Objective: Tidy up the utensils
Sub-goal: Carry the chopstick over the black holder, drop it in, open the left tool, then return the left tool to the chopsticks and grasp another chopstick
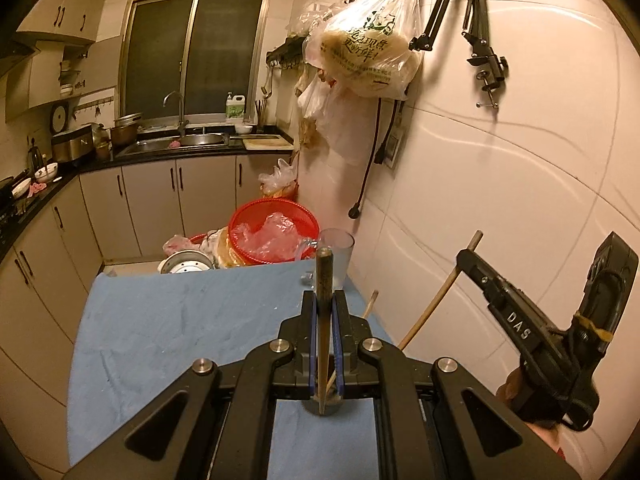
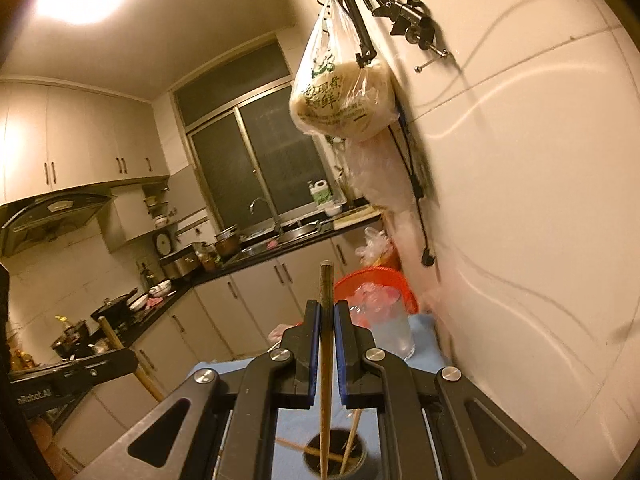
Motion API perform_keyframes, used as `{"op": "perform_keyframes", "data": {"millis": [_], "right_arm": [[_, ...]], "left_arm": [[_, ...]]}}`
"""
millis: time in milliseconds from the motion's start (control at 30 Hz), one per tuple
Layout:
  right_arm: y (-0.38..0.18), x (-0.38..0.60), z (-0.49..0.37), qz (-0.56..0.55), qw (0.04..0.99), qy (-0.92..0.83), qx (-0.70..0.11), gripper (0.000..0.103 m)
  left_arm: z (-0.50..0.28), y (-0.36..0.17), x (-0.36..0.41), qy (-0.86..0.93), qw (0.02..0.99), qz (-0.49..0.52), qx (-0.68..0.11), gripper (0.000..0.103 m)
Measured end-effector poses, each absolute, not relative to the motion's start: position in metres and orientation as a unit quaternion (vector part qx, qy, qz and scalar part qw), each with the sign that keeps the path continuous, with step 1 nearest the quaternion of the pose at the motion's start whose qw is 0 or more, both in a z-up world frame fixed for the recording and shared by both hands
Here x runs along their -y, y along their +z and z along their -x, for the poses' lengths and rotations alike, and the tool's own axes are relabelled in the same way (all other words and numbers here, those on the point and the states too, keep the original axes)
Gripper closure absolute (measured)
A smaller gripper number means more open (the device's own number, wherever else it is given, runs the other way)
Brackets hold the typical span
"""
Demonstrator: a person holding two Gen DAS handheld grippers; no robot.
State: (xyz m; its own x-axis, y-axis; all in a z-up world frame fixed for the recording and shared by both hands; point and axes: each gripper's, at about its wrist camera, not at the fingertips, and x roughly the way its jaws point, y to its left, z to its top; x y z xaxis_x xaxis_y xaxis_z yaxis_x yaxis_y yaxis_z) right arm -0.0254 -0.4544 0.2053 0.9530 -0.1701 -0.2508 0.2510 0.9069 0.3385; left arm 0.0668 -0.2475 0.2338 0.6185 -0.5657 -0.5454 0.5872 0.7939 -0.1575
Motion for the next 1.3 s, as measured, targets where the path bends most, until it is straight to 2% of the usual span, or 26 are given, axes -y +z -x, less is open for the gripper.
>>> {"op": "perform_keyframes", "data": {"millis": [267, 633, 800, 867, 933, 1067, 1133, 1200, 1267, 1300], "right_arm": [[0.178, 0.470, -0.013, -0.193, 0.966, -0.112, -0.131, 0.095], [0.123, 0.471, -0.047, -0.199, 0.953, -0.093, -0.210, 0.095], [0.113, 0.472, -0.052, -0.210, 0.947, -0.083, -0.229, 0.092], [0.114, 0.474, -0.050, -0.211, 0.946, -0.084, -0.229, 0.091], [0.118, 0.473, -0.048, -0.213, 0.947, -0.083, -0.226, 0.090], [0.132, 0.471, -0.025, -0.222, 0.950, -0.081, -0.203, 0.090], [0.136, 0.464, -0.011, -0.222, 0.952, -0.080, -0.194, 0.089], [0.138, 0.453, 0.003, -0.220, 0.954, -0.073, -0.189, 0.084], [0.132, 0.434, 0.015, -0.216, 0.955, -0.061, -0.192, 0.073], [0.127, 0.426, 0.019, -0.213, 0.955, -0.055, -0.197, 0.072]], "left_arm": [[-0.098, 0.200, 0.278, -0.324, 0.892, -0.006, -0.314, 0.095], [-0.120, 0.148, 0.292, -0.316, 0.873, -0.027, -0.372, 0.095], [-0.122, 0.142, 0.292, -0.316, 0.869, -0.032, -0.380, 0.095], [-0.120, 0.143, 0.289, -0.319, 0.868, -0.029, -0.378, 0.092], [-0.117, 0.147, 0.285, -0.319, 0.871, -0.026, -0.373, 0.083], [-0.101, 0.158, 0.267, -0.323, 0.879, -0.019, -0.350, 0.081], [-0.091, 0.163, 0.254, -0.320, 0.884, -0.014, -0.340, 0.072], [-0.080, 0.165, 0.237, -0.312, 0.892, -0.009, -0.327, 0.065], [-0.071, 0.164, 0.220, -0.300, 0.899, -0.005, -0.319, 0.065], [-0.067, 0.161, 0.210, -0.296, 0.901, -0.003, -0.318, 0.065]]}}
